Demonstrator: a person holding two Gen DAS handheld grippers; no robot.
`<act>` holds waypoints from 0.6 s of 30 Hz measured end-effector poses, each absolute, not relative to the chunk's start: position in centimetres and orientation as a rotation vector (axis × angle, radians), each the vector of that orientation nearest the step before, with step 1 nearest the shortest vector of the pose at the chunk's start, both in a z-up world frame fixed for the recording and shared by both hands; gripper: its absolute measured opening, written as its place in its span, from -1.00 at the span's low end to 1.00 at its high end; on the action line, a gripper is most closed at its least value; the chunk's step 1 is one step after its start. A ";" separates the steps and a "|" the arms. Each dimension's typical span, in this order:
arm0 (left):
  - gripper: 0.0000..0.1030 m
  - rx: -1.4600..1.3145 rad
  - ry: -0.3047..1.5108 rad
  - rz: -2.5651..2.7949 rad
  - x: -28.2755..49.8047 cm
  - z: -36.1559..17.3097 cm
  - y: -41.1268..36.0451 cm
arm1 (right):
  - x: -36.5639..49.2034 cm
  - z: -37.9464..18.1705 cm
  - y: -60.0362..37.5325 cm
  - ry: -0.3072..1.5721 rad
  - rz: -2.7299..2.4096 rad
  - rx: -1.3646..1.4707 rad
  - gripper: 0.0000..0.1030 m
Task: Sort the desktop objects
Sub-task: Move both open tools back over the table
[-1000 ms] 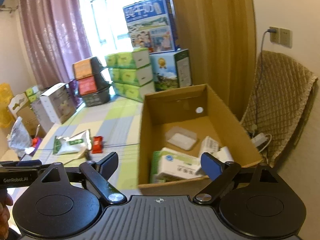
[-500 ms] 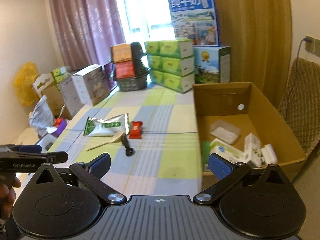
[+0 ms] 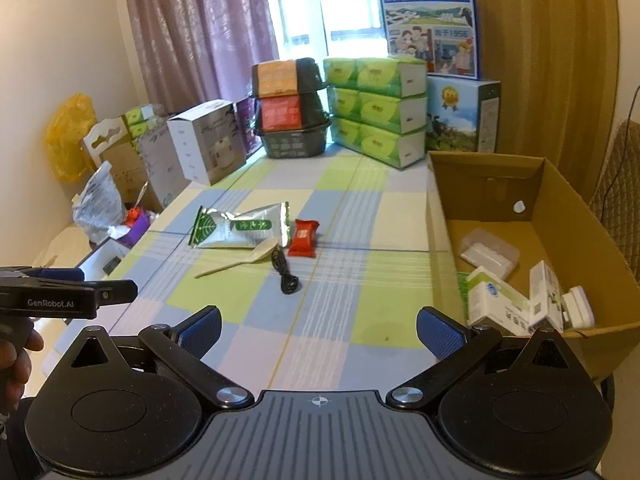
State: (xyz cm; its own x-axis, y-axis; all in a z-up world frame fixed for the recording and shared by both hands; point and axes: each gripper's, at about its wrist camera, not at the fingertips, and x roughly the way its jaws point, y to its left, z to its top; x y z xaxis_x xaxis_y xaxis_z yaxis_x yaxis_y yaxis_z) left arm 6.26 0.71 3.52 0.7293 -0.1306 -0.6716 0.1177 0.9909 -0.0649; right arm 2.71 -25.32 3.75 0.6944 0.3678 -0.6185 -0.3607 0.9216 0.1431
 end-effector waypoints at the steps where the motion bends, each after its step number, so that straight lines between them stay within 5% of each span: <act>1: 0.97 -0.021 0.744 -0.135 6.4 3.4 0.8 | 2.8 3.7 -25.1 0.694 0.409 0.008 0.96; 18: 0.97 0.009 0.804 -0.140 9.1 1.0 1.8 | 4.6 0.3 -22.5 0.764 0.435 -0.037 0.96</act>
State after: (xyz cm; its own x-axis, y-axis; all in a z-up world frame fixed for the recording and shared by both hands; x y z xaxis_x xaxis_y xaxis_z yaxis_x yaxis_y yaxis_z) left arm 9.14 1.82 0.99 0.6853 -0.1215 -0.7181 0.1284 0.9907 -0.0451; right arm 4.64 -22.46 0.29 0.6380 0.3674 -0.6767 -0.3940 0.9108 0.1231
